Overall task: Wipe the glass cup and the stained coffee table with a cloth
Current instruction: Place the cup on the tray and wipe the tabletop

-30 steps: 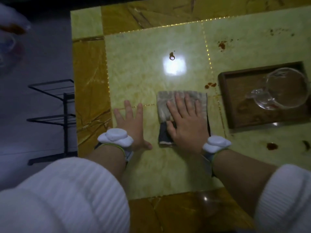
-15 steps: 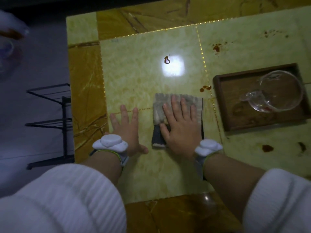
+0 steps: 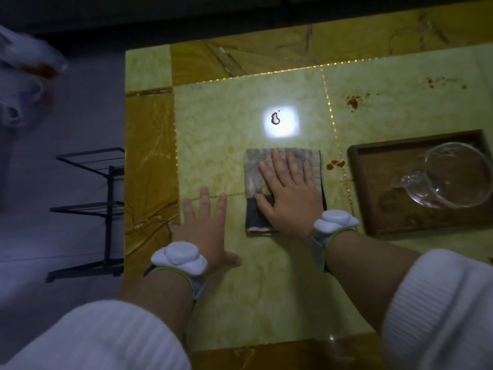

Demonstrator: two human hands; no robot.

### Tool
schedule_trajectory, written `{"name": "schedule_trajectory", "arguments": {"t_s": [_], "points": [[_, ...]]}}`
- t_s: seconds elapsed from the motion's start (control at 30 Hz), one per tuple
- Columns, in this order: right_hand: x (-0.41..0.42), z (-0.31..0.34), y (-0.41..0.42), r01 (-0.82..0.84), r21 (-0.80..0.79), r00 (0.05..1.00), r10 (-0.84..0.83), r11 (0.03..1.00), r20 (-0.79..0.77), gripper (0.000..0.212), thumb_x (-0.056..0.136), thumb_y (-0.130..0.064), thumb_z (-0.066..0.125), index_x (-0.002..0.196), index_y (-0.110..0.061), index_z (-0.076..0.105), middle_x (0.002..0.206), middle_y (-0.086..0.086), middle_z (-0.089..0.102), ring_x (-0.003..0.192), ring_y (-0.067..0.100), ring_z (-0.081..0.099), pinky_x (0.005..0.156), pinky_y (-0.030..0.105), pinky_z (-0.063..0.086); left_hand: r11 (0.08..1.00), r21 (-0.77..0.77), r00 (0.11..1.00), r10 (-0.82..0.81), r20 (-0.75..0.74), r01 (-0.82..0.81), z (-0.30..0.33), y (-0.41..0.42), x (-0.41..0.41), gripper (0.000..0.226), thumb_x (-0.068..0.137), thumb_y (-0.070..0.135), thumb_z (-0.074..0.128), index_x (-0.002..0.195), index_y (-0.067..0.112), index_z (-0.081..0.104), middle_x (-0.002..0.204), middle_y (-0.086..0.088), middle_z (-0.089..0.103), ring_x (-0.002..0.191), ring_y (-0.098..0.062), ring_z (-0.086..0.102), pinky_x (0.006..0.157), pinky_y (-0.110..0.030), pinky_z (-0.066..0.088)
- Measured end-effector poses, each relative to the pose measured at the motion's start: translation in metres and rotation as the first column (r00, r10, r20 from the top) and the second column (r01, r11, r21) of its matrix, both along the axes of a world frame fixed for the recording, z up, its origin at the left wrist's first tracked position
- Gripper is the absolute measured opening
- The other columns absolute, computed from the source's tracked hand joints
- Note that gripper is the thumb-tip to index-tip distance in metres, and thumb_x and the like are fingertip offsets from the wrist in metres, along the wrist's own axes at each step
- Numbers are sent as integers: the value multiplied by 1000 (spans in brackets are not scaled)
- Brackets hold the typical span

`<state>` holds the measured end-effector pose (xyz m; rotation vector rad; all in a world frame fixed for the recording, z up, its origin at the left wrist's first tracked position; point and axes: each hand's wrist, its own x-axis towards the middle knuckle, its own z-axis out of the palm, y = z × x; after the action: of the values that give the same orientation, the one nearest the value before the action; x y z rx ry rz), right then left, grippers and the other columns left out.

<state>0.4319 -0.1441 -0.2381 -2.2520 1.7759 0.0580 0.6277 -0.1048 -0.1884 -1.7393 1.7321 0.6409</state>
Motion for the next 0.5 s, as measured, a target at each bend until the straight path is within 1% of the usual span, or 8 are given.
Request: {"name": "schedule_trajectory", "arguments": {"t_s": [0.07,0.1,0.13,0.2,0.3,0.37,0.43,0.5], "points": [[2,-1,-12,13,-7,1000,-13,1000,-3,72,93,-61,29,157,-31,18,167,2,6,153,28,4,123,50,-1,988,-155,1000,-21,23,25,1,-9,6,118,63,87,51,152,29,1,163,-4,4,143,-35,22,99,-52,42],[2,-2,-17,19,-11,1000,-19,1000,-1,72,93,-61,29,157,-31,19,167,2,7,153,28,5,123,50,0,972,-231,999,-33,34,40,3,-18,7,112,64,87,49,151,27,11,160,-4,16,138,-33,31,96,-49,43],[2,-2,-23,24,-14,1000,-24,1000,3,72,93,-61,29,157,-31,19,167,2,7,153,28,5,123,51,0,959,-279,999,-40,34,48,2,-29,8,108,65,86,50,149,27,16,158,-4,21,135,-31,34,95,-49,41],[1,-2,-37,30,-18,1000,-30,999,6,72,93,-62,29,157,-31,19,167,1,7,153,27,5,123,50,0,961,-275,1000,-2,-7,0,1,-55,8,111,64,85,54,150,30,13,160,-2,14,141,-30,26,100,-51,38],[-2,-2,-64,49,-30,999,-49,998,4,70,95,-62,23,158,-32,16,167,0,3,153,26,3,123,50,0,973,-200,993,110,-41,-116,-4,-98,8,125,60,82,64,153,33,-4,163,0,-9,149,-32,4,105,-59,34],[-6,-1,-80,50,-26,999,-49,998,9,68,97,-62,20,158,-33,14,167,-1,2,153,26,0,123,50,0,978,-155,990,137,-35,-141,-7,-123,7,139,55,78,72,152,33,-16,161,-4,-20,148,-39,-7,109,-64,28],[-10,0,-92,22,-16,1000,-22,1000,-2,67,98,-61,22,158,-33,12,167,-1,0,154,25,-1,122,50,-1,980,-124,988,156,-23,-157,-10,-139,5,152,47,74,80,149,31,-25,159,-9,-27,145,-46,-13,114,-62,19],[-12,2,-98,-9,-18,1000,9,1000,-17,67,98,-61,27,158,-34,12,167,-2,-2,154,25,-2,123,49,-1,974,-104,979,202,-11,-202,-11,-145,5,160,42,71,84,147,30,-30,157,-12,-31,144,-49,-16,116,-61,13]]}}
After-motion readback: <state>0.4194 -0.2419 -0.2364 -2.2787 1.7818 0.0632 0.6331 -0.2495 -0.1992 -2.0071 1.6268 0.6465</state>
